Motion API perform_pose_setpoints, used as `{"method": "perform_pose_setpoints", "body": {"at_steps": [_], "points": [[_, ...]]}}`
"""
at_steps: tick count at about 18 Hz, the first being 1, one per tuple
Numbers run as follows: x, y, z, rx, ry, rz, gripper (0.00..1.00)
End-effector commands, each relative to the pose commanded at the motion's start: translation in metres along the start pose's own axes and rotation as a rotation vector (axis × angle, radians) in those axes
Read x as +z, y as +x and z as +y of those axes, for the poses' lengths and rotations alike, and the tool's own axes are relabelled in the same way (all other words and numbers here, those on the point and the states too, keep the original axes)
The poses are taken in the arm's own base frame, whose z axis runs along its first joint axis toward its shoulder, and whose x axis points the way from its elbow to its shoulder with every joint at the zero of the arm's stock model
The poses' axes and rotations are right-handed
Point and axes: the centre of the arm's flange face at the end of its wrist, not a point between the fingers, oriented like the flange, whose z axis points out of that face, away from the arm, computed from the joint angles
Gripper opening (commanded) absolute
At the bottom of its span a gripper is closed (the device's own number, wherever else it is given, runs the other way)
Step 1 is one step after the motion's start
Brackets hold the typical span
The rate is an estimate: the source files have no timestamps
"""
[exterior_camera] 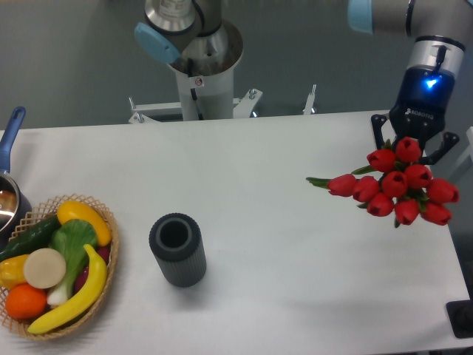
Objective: Insert the flowers into the vase
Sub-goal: 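Hold the red tulip bunch in the gripper, lifting slightly, then carry the tulip bunch over the black vase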
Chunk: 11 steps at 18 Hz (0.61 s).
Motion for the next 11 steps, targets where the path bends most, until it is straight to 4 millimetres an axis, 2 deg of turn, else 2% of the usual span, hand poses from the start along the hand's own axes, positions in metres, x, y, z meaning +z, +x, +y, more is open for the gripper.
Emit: {"method": "perform_pose_setpoints", "body": {"at_steps": [1,2,5,8,11], "points": [[0.0,0.002,-0.001,-0.027,0.0,0.001,0.07],[0.003,0.004,-0.004,-0.031,0.006,0.008,0.05],[0.017,0.013,-0.007,-0.029,0.008,0.037,0.05],[0.021,0.018,-0.008,-0.023,0.008,0.046,0.05],[0.045,0.035,-0.02,0.016,0.012,0.084,0.05]]}}
